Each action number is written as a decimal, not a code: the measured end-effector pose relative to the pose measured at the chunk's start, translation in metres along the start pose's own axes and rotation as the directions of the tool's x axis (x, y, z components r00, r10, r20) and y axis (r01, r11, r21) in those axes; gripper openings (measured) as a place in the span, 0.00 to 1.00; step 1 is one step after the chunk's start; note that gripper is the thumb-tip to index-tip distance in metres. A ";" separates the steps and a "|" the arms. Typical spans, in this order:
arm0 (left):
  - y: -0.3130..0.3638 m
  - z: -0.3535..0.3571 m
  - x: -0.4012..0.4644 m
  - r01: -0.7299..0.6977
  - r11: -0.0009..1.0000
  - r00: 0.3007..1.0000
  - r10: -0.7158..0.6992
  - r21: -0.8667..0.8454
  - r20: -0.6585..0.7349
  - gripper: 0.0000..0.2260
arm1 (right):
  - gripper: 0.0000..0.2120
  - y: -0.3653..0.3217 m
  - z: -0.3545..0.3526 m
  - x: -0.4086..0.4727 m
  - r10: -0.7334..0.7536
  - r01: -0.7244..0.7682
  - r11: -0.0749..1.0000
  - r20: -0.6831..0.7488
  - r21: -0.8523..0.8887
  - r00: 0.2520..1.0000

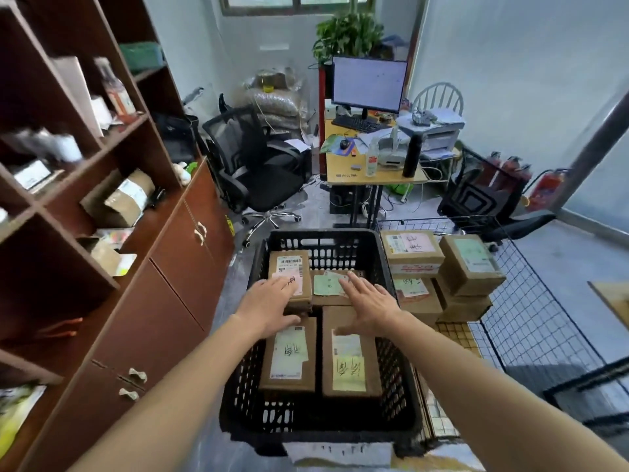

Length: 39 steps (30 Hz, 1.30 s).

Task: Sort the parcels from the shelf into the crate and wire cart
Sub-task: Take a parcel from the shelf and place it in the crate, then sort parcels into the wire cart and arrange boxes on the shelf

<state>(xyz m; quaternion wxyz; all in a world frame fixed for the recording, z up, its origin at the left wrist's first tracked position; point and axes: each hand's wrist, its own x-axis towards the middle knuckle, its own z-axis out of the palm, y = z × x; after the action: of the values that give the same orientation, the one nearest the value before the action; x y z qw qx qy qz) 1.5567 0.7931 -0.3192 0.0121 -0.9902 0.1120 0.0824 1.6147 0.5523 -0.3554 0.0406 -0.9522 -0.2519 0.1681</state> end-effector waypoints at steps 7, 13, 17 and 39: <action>0.023 -0.060 -0.006 -0.079 0.996 0.993 0.075 -0.040 -0.092 0.38 | 0.54 -0.013 -0.057 -0.081 0.173 -0.176 0.984 -0.130 -0.009 0.976; 0.075 -0.096 -0.054 -0.268 0.963 0.953 0.263 -0.012 -0.153 0.37 | 0.50 -0.045 -0.066 -0.201 0.442 -0.442 0.895 -0.244 0.057 0.863; 0.123 -0.120 -0.101 -0.418 0.908 0.886 0.415 0.029 -0.208 0.37 | 0.47 -0.076 -0.077 -0.302 0.559 -0.564 0.822 -0.305 0.080 0.771; 0.496 -0.219 -0.522 -0.961 0.275 0.245 0.851 -0.004 -0.465 0.32 | 0.36 -0.264 -0.042 -0.901 0.866 -0.947 0.232 -0.491 0.222 0.096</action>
<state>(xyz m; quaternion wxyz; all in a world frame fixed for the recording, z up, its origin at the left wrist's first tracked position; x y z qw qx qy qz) 0.9786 0.4148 -0.0198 -0.2042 -0.7200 0.6555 -0.1011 0.7701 0.3373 -0.0026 -0.0770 -0.9049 0.3986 -0.1279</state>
